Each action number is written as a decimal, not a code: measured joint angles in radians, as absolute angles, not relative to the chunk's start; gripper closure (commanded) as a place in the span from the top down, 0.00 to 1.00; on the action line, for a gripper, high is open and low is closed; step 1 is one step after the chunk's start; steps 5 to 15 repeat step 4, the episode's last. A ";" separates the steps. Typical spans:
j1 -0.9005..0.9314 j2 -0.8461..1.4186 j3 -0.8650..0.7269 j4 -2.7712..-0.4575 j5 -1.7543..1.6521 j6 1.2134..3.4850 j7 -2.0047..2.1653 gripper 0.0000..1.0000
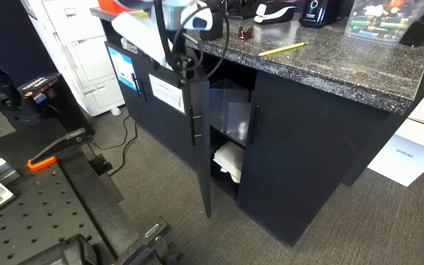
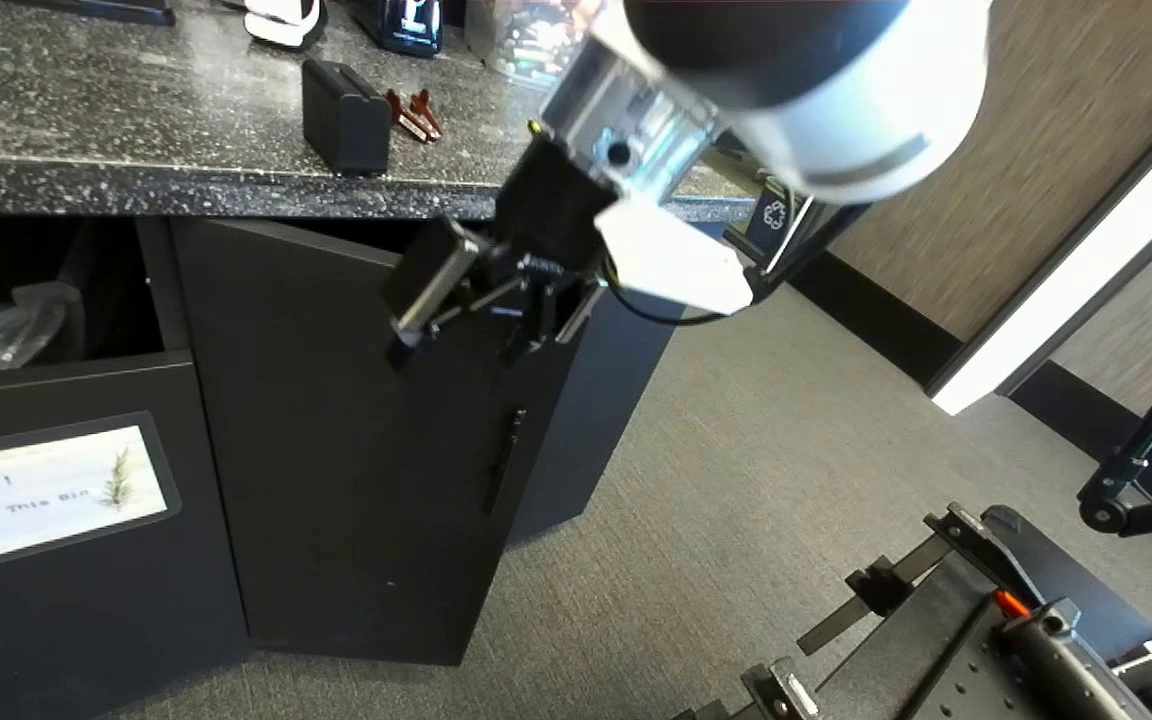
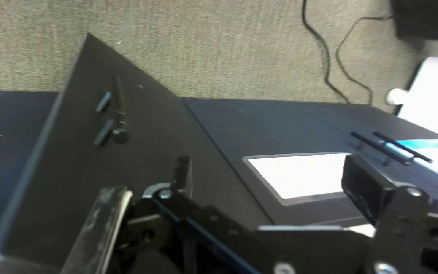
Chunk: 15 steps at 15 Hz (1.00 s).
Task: Open the cabinet door on the left
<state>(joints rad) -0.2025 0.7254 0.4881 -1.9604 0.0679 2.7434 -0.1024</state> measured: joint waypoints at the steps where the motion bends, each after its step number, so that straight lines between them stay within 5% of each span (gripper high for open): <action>1: -0.226 0.693 0.538 -1.946 0.114 2.666 -0.140 1.00; 15: -0.240 0.627 0.591 -1.931 0.169 2.567 -0.173 1.00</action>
